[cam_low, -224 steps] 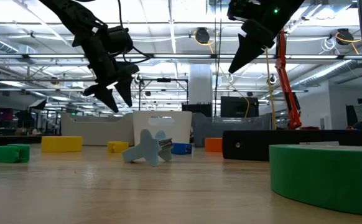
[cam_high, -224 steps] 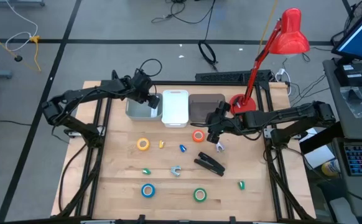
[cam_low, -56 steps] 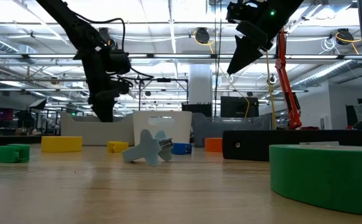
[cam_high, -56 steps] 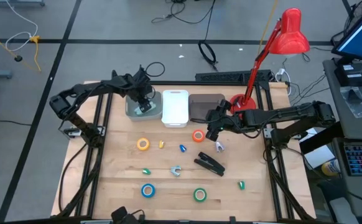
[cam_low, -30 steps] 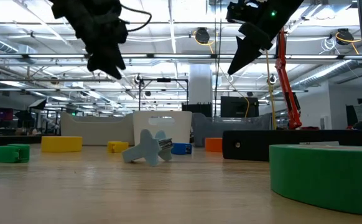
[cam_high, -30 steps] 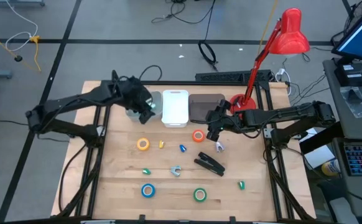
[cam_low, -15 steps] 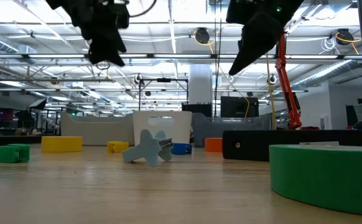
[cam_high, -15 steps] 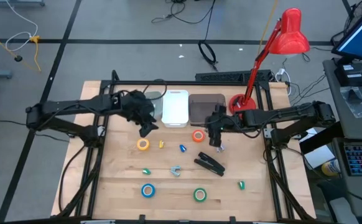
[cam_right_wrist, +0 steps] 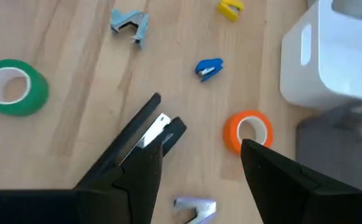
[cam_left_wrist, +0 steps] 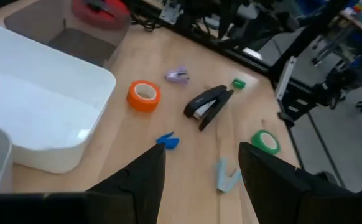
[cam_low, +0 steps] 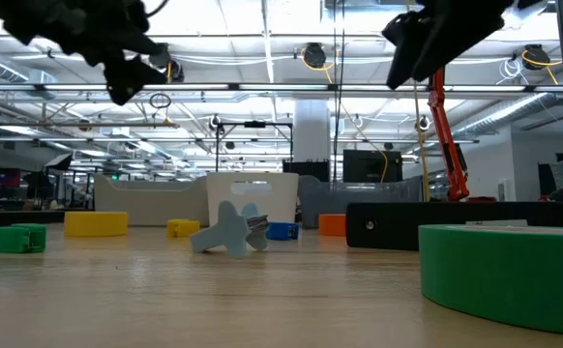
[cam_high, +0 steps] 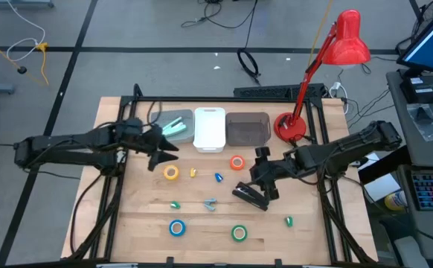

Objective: Pick and place Stapler, Stapler remover, tape
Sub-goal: Put the black stapler into the gray bin

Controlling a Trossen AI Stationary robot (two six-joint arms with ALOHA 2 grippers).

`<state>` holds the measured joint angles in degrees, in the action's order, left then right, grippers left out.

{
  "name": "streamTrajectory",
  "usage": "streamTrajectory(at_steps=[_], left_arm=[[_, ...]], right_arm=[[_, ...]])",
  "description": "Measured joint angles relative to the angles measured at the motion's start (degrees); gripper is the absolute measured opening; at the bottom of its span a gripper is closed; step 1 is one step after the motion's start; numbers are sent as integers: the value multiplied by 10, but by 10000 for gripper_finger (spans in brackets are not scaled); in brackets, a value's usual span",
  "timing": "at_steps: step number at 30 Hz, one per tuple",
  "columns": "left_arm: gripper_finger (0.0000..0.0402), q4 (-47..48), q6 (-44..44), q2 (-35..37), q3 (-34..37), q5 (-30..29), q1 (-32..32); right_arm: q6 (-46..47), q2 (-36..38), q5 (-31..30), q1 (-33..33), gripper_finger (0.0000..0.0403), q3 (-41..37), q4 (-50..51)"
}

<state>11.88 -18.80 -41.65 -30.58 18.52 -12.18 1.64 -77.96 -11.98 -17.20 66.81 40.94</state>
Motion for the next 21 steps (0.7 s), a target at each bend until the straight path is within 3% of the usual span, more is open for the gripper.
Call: streamTrajectory(at_steps=[6,11,21], left_arm=[[207,24,4,102,37,0,13],[207,87,20,172,40,-5,15],[207,143,47,269,40,-6,15]], right_arm=[[98,-5,11,-31,210,31,55],[213,-31,63,-35,210,58,97],[344,-103,153,-35,211,84,123]])
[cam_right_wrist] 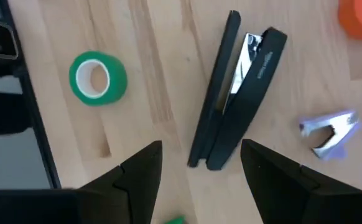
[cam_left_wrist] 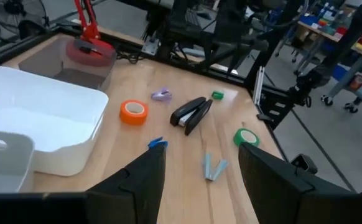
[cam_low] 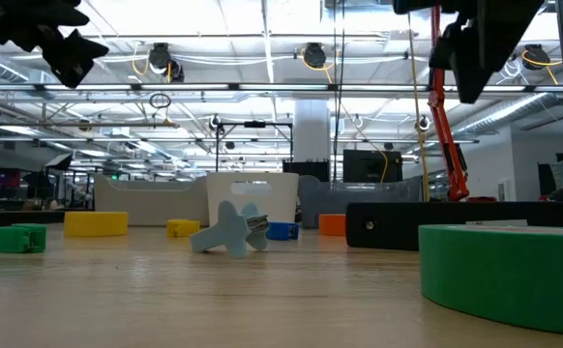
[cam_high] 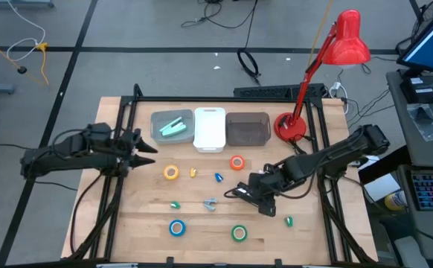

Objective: Pick and place Stapler, Stapler remover, tape
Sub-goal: Put the black stapler into the gray bin

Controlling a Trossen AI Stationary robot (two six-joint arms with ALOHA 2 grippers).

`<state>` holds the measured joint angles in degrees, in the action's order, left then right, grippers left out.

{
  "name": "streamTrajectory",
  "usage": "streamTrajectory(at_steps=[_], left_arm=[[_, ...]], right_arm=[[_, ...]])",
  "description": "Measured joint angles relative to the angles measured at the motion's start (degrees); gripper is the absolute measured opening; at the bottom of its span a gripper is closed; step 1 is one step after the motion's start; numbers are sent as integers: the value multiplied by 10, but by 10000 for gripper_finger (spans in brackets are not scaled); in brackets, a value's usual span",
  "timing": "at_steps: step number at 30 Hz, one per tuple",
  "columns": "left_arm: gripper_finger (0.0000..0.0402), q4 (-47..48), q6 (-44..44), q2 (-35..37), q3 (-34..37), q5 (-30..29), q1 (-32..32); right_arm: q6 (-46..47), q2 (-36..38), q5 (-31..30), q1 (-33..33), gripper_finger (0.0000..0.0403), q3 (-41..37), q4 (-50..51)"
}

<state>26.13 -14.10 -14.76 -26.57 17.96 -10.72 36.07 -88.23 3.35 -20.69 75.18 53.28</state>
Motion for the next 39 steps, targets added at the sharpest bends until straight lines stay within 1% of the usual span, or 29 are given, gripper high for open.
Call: streamTrajectory(at_steps=[2,5,10,14,17,25,32,39], left_arm=[[207,-5,3,3,3,0,0],[207,-11,5,7,22,0,0],[207,-92,-14,7,69,5,9],[207,-171,-25,7,105,19,25],[207,-194,-25,7,118,22,36],[207,-181,-25,7,119,17,49],[207,-162,-28,7,119,16,50],[207,-160,-29,7,119,16,50]], right_arm=[[20,-7,0,0,218,0,3],[42,-10,-2,0,240,0,1],[58,-25,2,0,290,0,-2],[68,-51,29,0,315,0,-7],[66,-78,28,0,319,0,-3],[59,-136,27,12,315,-1,29],[58,-161,29,14,326,0,21],[62,-167,28,11,331,-2,12]])
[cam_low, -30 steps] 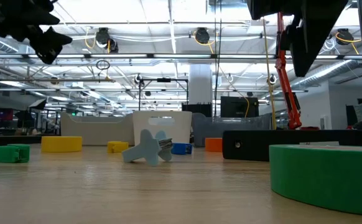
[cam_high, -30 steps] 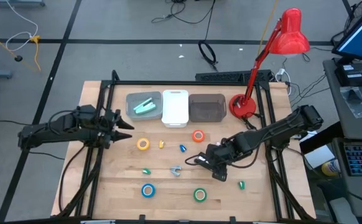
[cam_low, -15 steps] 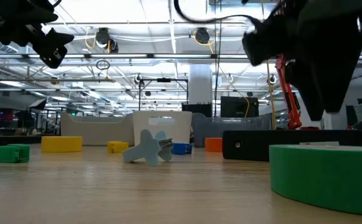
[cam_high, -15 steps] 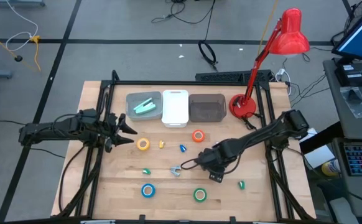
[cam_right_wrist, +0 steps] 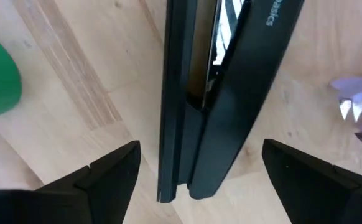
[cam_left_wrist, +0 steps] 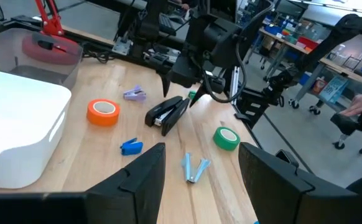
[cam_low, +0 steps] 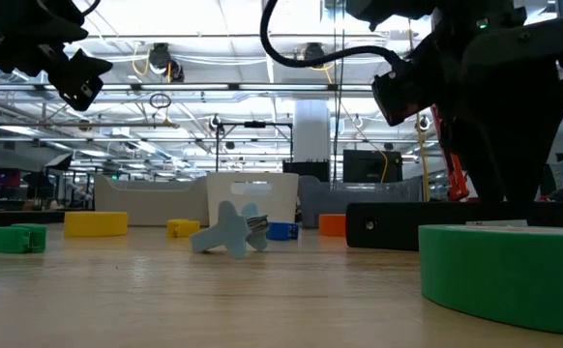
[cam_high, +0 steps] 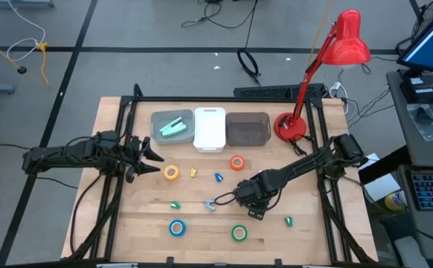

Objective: Pick and place Stapler, Stapler remover, tape
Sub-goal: Put the black stapler into the gray bin

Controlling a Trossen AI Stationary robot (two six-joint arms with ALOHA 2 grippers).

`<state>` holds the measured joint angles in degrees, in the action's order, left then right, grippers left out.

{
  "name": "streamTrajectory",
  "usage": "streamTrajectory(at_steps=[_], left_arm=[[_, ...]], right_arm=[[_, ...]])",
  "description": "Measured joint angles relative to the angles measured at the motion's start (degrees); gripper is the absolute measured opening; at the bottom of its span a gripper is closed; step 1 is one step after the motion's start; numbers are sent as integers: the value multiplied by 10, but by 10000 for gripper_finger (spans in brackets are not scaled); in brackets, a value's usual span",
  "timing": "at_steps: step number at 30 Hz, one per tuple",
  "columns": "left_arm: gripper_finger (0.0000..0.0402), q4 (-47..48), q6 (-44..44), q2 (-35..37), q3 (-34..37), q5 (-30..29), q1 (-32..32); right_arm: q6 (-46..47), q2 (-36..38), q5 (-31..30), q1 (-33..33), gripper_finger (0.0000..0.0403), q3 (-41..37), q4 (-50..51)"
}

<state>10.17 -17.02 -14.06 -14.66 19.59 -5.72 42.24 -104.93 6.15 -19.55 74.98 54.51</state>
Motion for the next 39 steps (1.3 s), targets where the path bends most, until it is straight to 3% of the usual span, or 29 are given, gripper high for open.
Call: streamTrajectory(at_steps=[8,15,22,29,39], left_arm=[[207,0,1,0,0,0,0],[207,0,-7,0,0,0,0],[207,3,-11,0,0,0,0],[207,12,-24,-1,0,0,0],[207,21,-64,-2,0,0,0]], right_arm=[[30,1,59,-1,330,-76,-71],[26,4,73,0,315,-105,-80],[16,3,66,0,259,-106,-77],[13,3,57,0,168,-106,-76],[10,38,45,1,166,-110,-73]])
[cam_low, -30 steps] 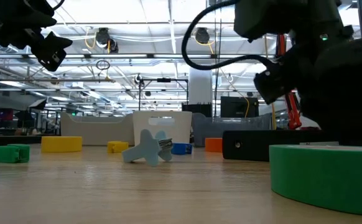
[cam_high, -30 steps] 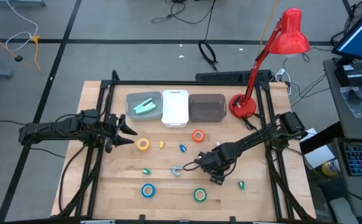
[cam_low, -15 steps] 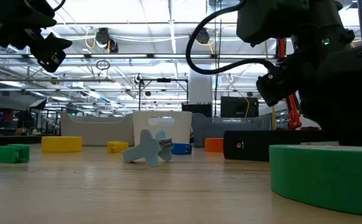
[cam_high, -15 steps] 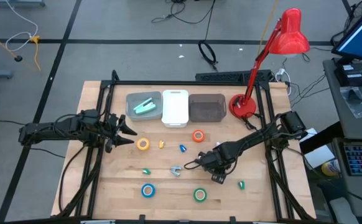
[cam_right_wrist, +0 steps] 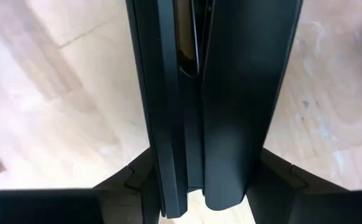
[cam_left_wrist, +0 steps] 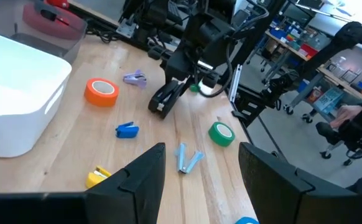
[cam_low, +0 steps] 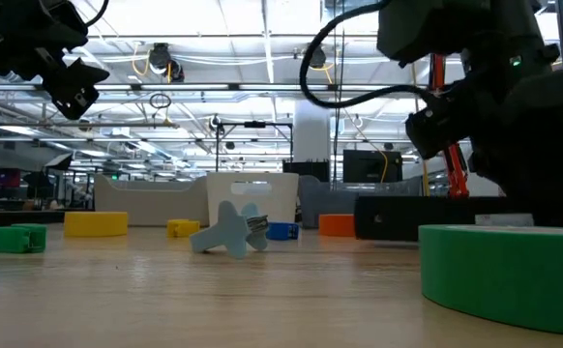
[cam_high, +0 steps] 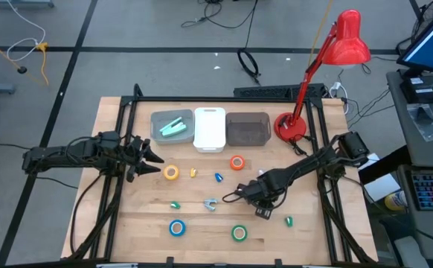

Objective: Pick and place Stapler, Stapler remover, tape
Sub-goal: Put the black stapler into the gray bin

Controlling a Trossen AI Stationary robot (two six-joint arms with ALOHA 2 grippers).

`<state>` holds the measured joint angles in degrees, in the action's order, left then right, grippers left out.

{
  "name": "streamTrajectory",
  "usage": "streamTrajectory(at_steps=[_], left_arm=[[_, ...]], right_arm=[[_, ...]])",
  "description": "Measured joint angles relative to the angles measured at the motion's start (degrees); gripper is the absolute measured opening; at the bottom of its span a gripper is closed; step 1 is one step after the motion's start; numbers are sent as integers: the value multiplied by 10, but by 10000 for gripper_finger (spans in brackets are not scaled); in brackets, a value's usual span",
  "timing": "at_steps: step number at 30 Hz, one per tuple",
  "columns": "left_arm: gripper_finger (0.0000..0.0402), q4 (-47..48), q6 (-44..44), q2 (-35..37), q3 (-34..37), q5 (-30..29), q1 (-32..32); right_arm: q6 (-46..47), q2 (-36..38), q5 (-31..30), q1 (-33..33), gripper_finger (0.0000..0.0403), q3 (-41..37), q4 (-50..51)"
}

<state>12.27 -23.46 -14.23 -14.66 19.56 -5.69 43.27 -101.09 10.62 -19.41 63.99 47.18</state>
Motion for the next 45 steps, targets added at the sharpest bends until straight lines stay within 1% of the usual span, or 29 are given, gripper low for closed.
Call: streamTrajectory(at_steps=[4,9,12,15,19,24,27,30,33,36,39,41,43,45], left_arm=[[207,0,-2,0,0,0,0],[207,0,-41,0,0,1,0],[207,1,-25,0,0,18,0],[207,0,-9,0,0,39,0],[207,-8,6,0,0,44,0],[207,-44,29,1,0,38,0],[207,-51,44,1,0,30,0],[207,-47,46,1,0,7,0],[207,-48,53,1,0,-9,0],[207,-48,53,1,0,-17,0],[207,-51,51,1,0,-17,0],[207,-57,51,1,0,-17,0],[207,-60,53,1,0,-17,0],[207,-66,53,1,0,-17,0]], right_arm=[[15,23,0,2,166,0,1],[41,70,-1,6,166,0,-13],[43,101,-4,17,166,1,-52],[30,131,-29,39,166,2,-87],[-49,147,-77,80,166,28,-92],[-210,147,-123,143,166,90,-102],[-303,140,-153,184,166,118,-153],[-376,138,-165,223,166,132,-199],[-448,132,-168,254,166,144,-271],[-495,127,-166,276,166,152,-297],[-517,103,-167,291,166,170,-353],[-523,93,-168,297,166,178,-352],[-541,69,-168,300,166,202,-373],[-549,45,-168,300,166,223,-367]])
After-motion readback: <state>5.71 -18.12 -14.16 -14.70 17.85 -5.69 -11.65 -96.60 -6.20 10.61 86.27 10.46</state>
